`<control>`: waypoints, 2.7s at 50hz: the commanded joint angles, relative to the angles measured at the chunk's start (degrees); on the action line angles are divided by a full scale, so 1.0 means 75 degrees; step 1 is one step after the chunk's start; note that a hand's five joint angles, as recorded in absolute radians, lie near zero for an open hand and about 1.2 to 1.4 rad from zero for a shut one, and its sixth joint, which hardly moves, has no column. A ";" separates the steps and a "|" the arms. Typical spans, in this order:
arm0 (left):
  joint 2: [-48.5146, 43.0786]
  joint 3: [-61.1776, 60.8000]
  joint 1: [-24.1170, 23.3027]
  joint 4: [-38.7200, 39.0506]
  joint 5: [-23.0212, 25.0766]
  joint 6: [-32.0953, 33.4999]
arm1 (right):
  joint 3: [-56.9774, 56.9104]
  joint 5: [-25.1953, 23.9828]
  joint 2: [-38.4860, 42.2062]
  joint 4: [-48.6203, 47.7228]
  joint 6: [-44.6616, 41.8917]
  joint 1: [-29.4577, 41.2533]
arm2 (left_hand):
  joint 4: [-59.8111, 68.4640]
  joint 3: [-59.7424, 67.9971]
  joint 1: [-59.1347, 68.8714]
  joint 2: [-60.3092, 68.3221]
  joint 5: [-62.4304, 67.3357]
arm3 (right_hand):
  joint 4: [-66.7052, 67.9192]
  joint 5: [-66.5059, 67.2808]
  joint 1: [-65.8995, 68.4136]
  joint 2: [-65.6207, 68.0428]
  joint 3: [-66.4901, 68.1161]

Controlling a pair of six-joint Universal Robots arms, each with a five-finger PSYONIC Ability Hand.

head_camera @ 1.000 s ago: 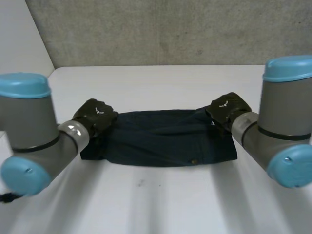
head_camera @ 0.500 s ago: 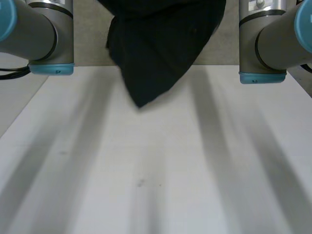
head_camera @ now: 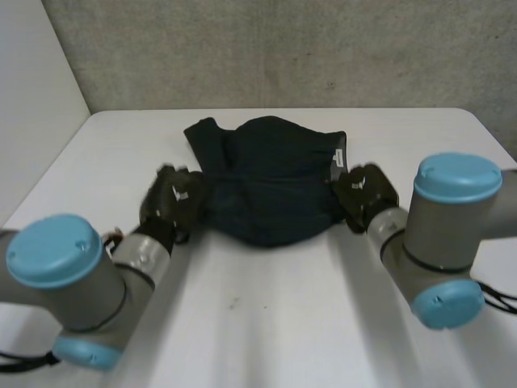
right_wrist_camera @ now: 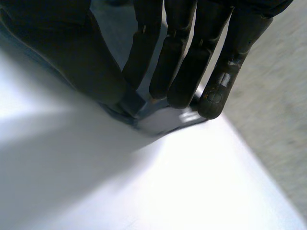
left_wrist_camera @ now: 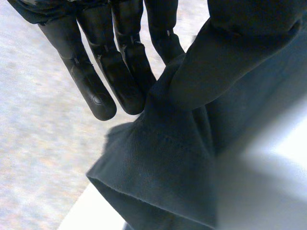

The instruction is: Fold the shorts.

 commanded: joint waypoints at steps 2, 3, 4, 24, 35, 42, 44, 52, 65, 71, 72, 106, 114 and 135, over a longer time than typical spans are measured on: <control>0.0562 -0.0804 -0.0006 -0.0095 0.0136 0.0015 | 0.1106 -0.0324 -0.0838 0.0040 0.0368 -0.0007 | 0.1420 0.1542 0.1910 0.1476 0.1687 | 0.1561 0.1978 0.3362 0.1659 0.1570; 0.0680 -0.0863 -0.0006 -0.0095 0.0136 0.0015 | 0.1201 -0.0371 -0.0933 0.0040 0.0392 -0.0007 | 0.0512 0.0635 0.1003 0.0569 0.0779 | 0.1561 0.1978 0.3362 0.1659 0.1570; 0.0820 -0.0945 -0.0006 -0.0095 0.0136 0.0015 | 0.1283 -0.0406 -0.0992 0.0029 0.0427 -0.0007 | -0.0652 -0.0529 -0.0161 -0.0595 -0.0384 | 0.1561 0.1978 0.3362 0.1659 0.1570; 0.3283 -0.2036 0.1809 -0.0819 0.0849 -0.2033 | 0.2409 -0.0980 -0.1660 -0.0006 0.1517 -0.0944 | -0.5059 -0.4937 -0.4568 -0.5002 -0.4792 | 0.1561 0.1978 0.3362 0.1659 0.1570; 0.2359 -0.1708 0.2596 -0.2261 0.1765 -0.3429 | 0.2502 -0.2327 -0.1707 -0.0392 0.1447 -0.1131 | -0.4701 -0.4579 -0.4211 -0.4645 -0.4434 | -0.4889 -0.4472 -0.3088 -0.4791 -0.4880; 0.1550 -0.1287 0.2502 -0.2649 0.1684 -0.3712 | 0.2362 -0.2528 -0.1450 -0.0697 0.1342 -0.1144 | -0.4005 -0.3883 -0.3515 -0.3949 -0.3738 | -0.4981 -0.4563 -0.3180 -0.4882 -0.4972; 0.1327 -0.1158 0.2502 -0.2673 0.1648 -0.3724 | 0.2338 -0.2551 -0.1344 -0.0814 0.1271 -0.1143 | -0.4005 -0.3882 -0.3514 -0.3948 -0.3738 | -0.4981 -0.4563 -0.3179 -0.4882 -0.4971; 0.0424 -0.0501 0.2069 -0.2673 0.1063 -0.3642 | 0.2186 -0.2493 -0.1063 -0.0932 0.0990 -0.1108 | -0.3893 -0.3770 -0.3402 -0.3836 -0.3626 | -0.4936 -0.4518 -0.3134 -0.4837 -0.4927; -0.0291 0.0167 0.1565 -0.2673 0.0465 -0.3607 | 0.2081 -0.2434 -0.0945 -0.0921 0.0849 -0.1108 | -0.2065 -0.1942 -0.1574 -0.2008 -0.1798 | -0.5338 -0.4920 -0.3537 -0.5240 -0.5329; -0.0174 0.0226 0.1459 -0.2626 0.0418 -0.3431 | 0.1882 -0.2434 -0.0863 -0.0792 0.0908 -0.1167 | 0.1420 0.1542 0.1910 0.1476 0.1687 | -0.6280 -0.5863 -0.4479 -0.6182 -0.6271; -0.0151 0.0226 0.1448 -0.2626 0.0406 -0.3361 | 0.1835 -0.2434 -0.0863 -0.0722 0.0931 -0.1190 | 0.1420 0.1542 0.1910 0.1476 0.1687 | -0.6348 -0.5930 -0.4547 -0.6250 -0.6339; 0.1220 0.0214 0.1190 -0.2614 0.0359 -0.1228 | -0.0228 -0.2504 0.1000 -0.0159 0.0966 -0.1214 | 0.1420 0.1542 0.1910 0.1476 0.1687 | -0.2559 -0.2141 -0.0758 -0.2460 -0.2550; 0.1291 0.0238 0.1190 -0.2614 0.0382 -0.1228 | -0.0369 -0.2516 0.1129 -0.0147 0.0978 -0.1202 | 0.1420 0.1542 0.1910 0.1476 0.1687 | -0.2447 -0.2029 -0.0646 -0.2349 -0.2438; 0.2954 -0.0149 0.1096 -0.4709 0.0347 0.0459 | -0.0158 -0.2317 -0.1343 0.2991 0.0135 -0.1202 | 0.1420 0.1542 0.1910 0.1476 0.1687 | 0.1561 0.1978 0.3362 0.1659 0.1570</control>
